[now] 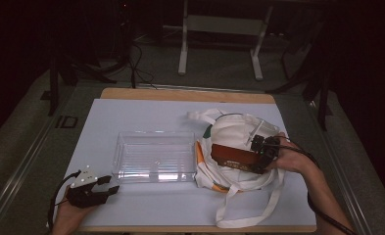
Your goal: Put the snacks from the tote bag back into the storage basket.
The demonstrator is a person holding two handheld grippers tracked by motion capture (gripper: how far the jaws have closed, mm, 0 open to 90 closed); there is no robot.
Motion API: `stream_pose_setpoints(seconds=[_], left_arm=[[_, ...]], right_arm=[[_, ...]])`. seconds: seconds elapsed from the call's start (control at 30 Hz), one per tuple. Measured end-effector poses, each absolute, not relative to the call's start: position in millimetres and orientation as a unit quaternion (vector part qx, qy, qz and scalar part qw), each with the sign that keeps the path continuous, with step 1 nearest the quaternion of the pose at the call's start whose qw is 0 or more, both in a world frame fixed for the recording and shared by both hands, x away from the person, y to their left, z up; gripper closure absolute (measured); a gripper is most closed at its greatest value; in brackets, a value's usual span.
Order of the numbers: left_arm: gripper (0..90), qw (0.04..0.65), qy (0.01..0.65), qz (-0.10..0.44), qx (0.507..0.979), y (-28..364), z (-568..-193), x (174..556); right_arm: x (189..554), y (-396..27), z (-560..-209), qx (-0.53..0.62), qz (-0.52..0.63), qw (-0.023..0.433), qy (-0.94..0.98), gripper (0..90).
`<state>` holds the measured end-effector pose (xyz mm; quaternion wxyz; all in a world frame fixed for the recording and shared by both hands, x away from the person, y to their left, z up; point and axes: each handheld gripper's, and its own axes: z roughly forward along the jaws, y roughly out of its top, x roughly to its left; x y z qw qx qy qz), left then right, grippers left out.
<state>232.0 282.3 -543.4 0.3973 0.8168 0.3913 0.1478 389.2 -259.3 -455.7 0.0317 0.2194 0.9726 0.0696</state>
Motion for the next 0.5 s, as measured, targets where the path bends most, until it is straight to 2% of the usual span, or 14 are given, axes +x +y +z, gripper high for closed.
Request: stream_pose_setpoints(seconds=[0.27,0.5], left_arm=[[46.9,0.398,0.392,0.147,0.816,282.3,-543.4,232.0],[46.8,0.398,0.391,0.147,0.817,282.4,-543.4,232.0]], right_arm=[[394.8,-256.4,-466.5,0.22,0.046,0.022,0.974,30.2],[396.3,-251.3,-474.3,0.218,0.031,0.008,0.976,37.6]])
